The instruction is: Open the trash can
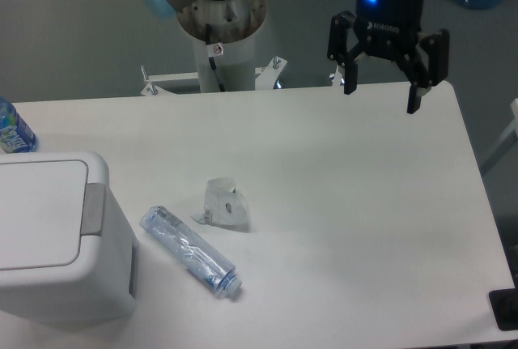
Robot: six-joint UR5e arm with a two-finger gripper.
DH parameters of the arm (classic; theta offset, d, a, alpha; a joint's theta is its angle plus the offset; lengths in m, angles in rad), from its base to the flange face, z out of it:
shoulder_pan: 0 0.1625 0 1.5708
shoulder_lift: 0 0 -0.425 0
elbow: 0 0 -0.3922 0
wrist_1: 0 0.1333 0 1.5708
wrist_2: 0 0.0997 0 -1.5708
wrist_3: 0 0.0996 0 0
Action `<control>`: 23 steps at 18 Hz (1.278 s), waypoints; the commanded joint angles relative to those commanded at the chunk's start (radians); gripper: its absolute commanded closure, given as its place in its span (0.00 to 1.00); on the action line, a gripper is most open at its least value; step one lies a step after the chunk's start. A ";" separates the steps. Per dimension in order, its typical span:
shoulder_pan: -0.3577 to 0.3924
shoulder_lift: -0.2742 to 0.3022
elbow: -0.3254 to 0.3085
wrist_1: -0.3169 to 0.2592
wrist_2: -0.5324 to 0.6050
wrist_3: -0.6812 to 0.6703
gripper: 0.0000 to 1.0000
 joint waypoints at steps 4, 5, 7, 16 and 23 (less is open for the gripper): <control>0.002 0.002 0.000 -0.002 0.000 -0.002 0.00; 0.002 0.002 0.000 -0.003 0.000 -0.002 0.00; 0.000 0.000 0.002 -0.005 0.000 -0.005 0.00; -0.067 -0.012 0.012 0.041 -0.006 -0.270 0.00; -0.198 -0.043 0.000 0.161 -0.005 -0.573 0.00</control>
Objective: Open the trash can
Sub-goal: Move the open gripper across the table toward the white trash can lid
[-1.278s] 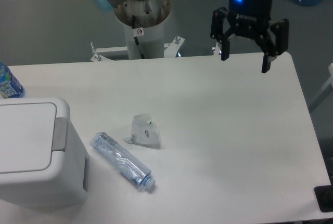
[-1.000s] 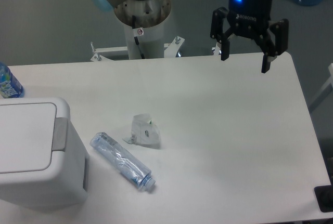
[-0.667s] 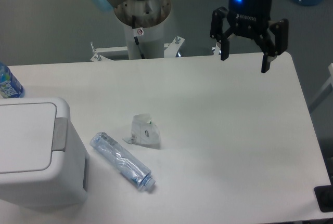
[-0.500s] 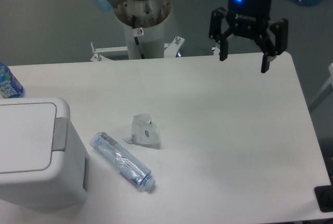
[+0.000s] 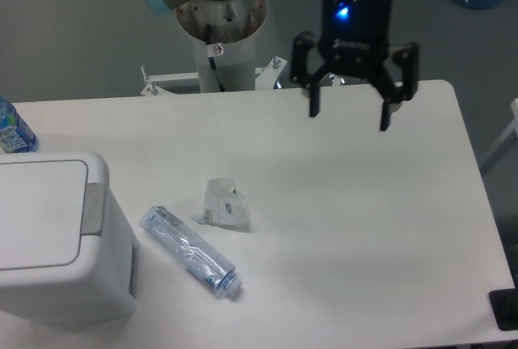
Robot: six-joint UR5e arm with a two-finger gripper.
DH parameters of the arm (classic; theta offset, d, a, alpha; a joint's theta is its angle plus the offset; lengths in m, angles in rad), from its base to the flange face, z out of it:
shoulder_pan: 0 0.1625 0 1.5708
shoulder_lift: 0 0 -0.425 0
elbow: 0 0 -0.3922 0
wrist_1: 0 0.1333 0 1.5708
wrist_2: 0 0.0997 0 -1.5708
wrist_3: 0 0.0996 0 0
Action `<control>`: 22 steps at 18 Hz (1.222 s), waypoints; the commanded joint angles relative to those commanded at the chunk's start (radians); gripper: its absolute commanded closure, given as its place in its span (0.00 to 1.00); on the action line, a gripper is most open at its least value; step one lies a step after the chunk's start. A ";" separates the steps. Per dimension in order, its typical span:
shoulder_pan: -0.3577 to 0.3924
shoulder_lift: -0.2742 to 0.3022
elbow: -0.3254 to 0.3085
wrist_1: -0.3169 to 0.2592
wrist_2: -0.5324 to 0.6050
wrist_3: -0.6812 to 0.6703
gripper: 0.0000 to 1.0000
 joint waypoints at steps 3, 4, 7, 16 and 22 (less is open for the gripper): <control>-0.060 -0.011 -0.012 0.028 0.000 -0.101 0.00; -0.071 -0.009 -0.023 0.041 0.000 -0.121 0.00; -0.118 -0.024 -0.029 0.084 -0.002 -0.166 0.00; -0.247 -0.090 -0.032 0.127 0.002 -0.305 0.00; -0.285 -0.103 -0.069 0.183 0.000 -0.434 0.00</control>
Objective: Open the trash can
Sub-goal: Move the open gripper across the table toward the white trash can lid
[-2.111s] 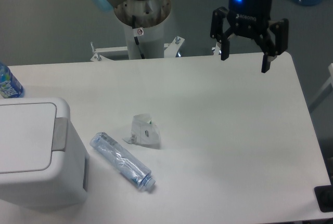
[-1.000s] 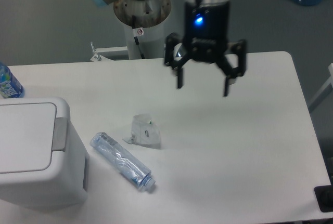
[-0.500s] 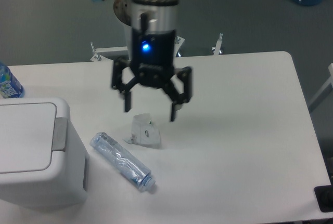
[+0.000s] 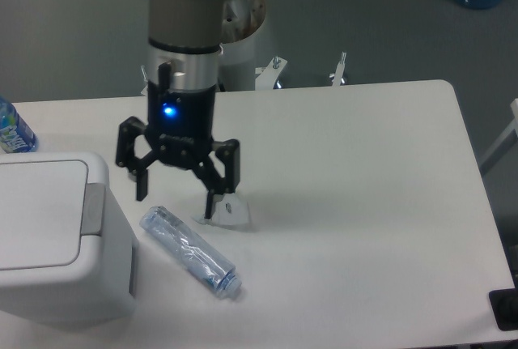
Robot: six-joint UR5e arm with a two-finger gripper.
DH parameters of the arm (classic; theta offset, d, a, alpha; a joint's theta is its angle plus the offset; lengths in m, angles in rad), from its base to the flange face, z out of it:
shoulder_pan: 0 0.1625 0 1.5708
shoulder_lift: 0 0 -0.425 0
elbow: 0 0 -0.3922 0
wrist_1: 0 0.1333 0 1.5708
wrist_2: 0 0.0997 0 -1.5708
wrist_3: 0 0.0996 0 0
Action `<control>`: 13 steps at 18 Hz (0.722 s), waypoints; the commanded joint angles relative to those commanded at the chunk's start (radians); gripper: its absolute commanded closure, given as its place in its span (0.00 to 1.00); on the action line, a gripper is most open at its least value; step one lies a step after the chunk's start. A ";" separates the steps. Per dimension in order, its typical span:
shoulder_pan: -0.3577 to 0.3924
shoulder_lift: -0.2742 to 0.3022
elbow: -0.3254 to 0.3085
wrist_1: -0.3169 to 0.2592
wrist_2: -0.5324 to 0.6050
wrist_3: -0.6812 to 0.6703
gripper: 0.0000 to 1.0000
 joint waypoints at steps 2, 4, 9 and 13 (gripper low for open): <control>-0.009 0.000 -0.012 0.002 0.000 -0.019 0.00; -0.017 0.002 -0.025 0.000 0.002 -0.031 0.00; -0.034 0.000 -0.026 0.002 0.000 -0.086 0.00; -0.048 -0.005 -0.026 0.002 0.000 -0.088 0.00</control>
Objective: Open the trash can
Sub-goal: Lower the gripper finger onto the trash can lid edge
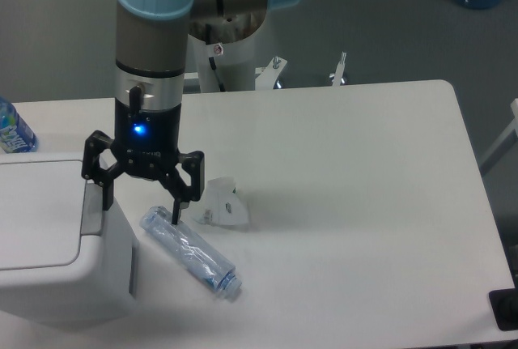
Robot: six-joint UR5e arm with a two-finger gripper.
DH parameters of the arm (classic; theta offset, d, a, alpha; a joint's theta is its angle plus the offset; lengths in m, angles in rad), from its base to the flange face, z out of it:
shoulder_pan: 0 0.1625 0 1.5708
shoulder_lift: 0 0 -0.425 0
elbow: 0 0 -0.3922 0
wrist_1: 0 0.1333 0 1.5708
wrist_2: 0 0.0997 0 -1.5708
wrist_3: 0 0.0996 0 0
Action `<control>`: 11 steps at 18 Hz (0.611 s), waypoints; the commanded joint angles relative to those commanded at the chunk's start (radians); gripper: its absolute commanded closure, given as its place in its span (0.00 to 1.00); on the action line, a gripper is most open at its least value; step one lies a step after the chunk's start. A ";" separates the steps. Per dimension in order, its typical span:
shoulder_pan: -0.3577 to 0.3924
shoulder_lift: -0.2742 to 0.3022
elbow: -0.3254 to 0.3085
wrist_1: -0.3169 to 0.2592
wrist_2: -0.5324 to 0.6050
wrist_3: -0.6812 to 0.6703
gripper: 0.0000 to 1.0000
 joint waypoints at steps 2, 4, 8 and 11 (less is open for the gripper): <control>-0.009 -0.005 0.000 0.000 0.000 0.000 0.00; -0.014 -0.005 0.000 0.008 0.000 0.000 0.00; -0.015 -0.014 0.000 0.014 0.000 0.003 0.00; -0.015 -0.017 0.000 0.014 0.000 0.003 0.00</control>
